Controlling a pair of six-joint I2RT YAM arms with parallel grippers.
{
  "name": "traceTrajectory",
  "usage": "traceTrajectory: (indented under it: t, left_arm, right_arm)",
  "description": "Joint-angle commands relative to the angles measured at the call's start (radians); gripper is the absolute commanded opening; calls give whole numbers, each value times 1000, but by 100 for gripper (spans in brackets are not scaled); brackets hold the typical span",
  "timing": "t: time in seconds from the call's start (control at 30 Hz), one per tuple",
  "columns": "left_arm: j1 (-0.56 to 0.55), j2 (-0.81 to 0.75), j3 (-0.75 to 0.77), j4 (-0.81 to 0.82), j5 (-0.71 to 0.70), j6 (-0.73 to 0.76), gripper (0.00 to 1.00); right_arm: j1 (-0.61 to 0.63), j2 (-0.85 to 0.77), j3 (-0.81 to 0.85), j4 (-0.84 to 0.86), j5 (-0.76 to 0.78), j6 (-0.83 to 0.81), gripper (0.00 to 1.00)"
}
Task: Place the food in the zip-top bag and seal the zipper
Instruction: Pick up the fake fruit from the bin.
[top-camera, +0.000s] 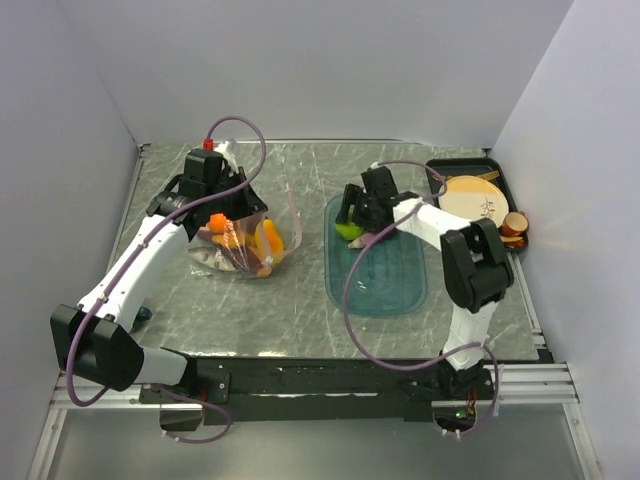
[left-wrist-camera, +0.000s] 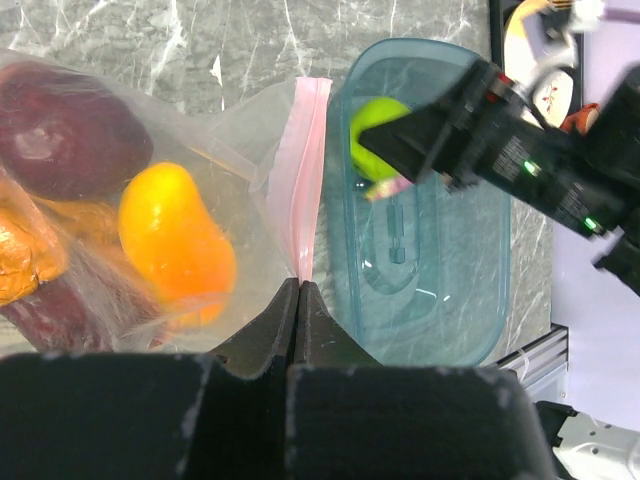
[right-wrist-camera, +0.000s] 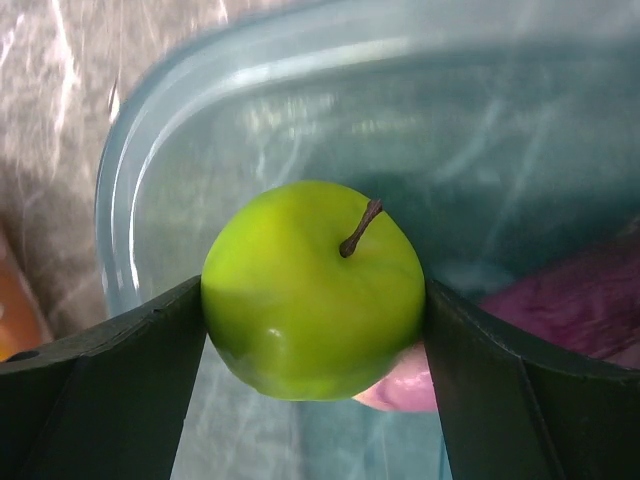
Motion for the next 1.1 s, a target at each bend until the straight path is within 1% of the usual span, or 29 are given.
traceTrajectory:
  t: [0.0, 0.27, 0.4, 0.53, 0.77, 0.93, 1.0, 1.07]
  left_arm:
    - [-4, -18, 14, 36, 5, 11, 1]
    - [-4, -21, 11, 41, 13, 6, 1]
    - [-6, -17, 17, 42, 16, 6, 1]
    - [-4, -12, 19, 38, 18, 8, 1]
    - [-4, -12, 17, 39, 16, 5, 1]
    - [-4, -8, 30, 39, 25, 6, 1]
    - [-4, -8, 37, 30, 27, 11, 1]
    - [-4, -12, 42, 27, 19, 14, 1]
  right_arm:
    - [-5, -169, -57, 61, 6, 29, 60]
    - [1, -291, -108, 91, -52, 64, 59]
    - [35, -338, -117, 120, -83, 93, 59]
    - [107, -354, -100, 168, -121, 124, 59]
    - [222, -325, -19, 193, -164, 145, 59]
    - [257, -269, 38, 202, -192, 144, 59]
    - [268, -222, 68, 193, -213, 130, 60]
    - [276, -161, 145, 131, -216, 118, 61]
